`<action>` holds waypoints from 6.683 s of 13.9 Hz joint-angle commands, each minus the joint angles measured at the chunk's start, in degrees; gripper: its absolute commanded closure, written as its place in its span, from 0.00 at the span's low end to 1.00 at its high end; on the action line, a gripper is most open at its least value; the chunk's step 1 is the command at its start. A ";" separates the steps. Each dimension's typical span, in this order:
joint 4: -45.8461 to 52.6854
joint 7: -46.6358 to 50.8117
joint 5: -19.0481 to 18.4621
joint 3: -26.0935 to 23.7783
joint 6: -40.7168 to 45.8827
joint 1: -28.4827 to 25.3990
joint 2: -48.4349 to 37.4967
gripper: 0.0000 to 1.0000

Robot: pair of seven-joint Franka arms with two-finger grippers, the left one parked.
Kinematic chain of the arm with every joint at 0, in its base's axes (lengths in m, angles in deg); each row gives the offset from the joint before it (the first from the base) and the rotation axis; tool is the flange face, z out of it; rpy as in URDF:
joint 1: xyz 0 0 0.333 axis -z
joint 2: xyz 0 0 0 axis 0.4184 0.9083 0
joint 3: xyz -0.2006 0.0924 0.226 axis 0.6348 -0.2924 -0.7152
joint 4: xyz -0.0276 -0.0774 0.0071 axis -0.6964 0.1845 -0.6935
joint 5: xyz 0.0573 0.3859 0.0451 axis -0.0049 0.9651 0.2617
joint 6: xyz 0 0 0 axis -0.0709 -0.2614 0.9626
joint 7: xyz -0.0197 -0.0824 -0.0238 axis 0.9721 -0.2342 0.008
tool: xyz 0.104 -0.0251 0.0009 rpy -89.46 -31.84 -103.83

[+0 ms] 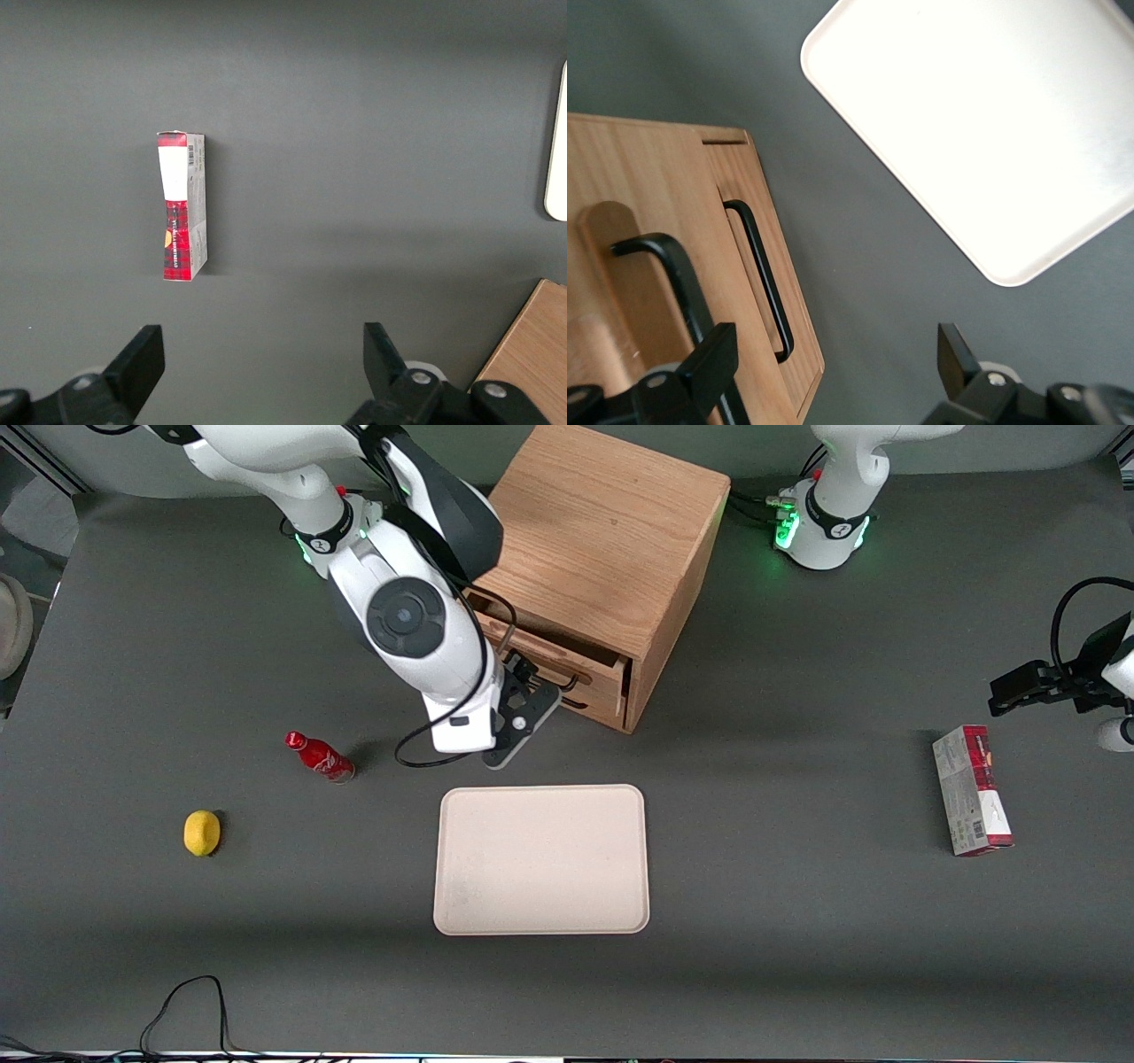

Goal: Open upper drawer

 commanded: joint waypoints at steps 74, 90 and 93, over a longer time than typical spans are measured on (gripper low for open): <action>10.66 -12.33 9.13 0.69 -0.25 11.81 10.95 0.00; 14.62 -13.12 8.96 0.96 -0.16 13.39 12.80 0.00; 14.71 -13.21 8.96 0.96 -0.25 13.92 12.80 0.00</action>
